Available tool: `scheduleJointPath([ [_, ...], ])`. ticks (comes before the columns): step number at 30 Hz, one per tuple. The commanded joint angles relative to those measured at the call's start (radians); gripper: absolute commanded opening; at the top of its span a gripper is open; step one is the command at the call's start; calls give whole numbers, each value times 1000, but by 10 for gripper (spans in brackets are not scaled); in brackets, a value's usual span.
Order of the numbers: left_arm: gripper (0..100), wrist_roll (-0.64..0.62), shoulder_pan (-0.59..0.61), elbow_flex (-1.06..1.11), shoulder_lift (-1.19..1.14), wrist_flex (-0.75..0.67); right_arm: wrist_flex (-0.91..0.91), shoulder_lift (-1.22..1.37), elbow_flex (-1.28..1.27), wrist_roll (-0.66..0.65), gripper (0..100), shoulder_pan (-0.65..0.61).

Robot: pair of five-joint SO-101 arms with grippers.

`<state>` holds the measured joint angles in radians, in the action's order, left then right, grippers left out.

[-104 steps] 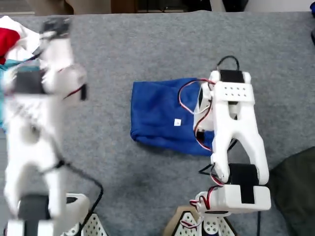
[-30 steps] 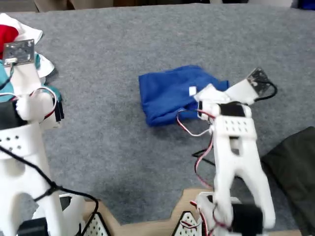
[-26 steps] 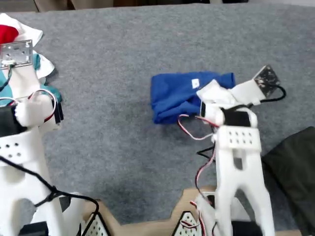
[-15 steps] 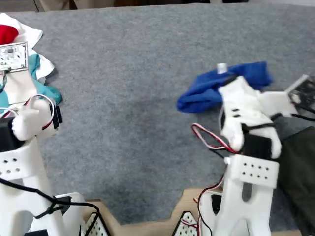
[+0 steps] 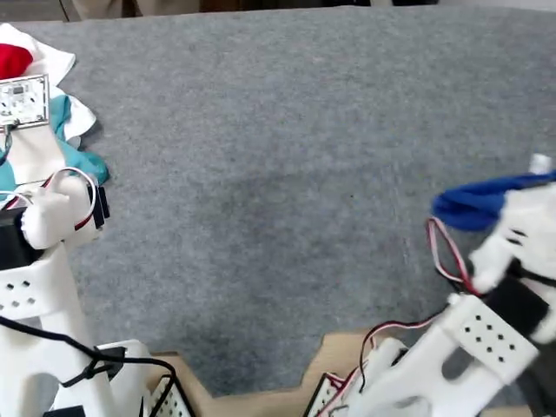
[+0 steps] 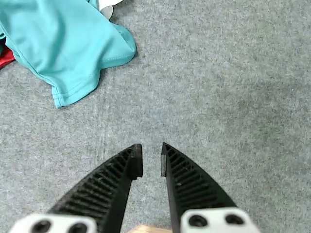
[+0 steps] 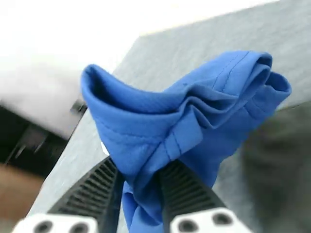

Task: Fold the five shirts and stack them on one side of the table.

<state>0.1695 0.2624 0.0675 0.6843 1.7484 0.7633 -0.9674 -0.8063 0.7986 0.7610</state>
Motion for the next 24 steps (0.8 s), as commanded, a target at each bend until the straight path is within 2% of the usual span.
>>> scheduleJointPath([
  [1, 86, 6, 12, -40, 18, 12, -133, -41, -41, -52, 6, 134],
  [6, 86, 32, 12, -44, 18, 12, -327, -44, -163, -144, 6, 245],
  [10, 86, 32, 14, -49, 18, 12, -304, -45, -197, -216, 7, 306],
  [16, 86, 32, 12, -49, 18, 12, -17, -133, -186, -359, 9, 329],
  [24, 86, 91, 14, -52, 19, 12, 397, -476, -254, -499, 9, 334],
])
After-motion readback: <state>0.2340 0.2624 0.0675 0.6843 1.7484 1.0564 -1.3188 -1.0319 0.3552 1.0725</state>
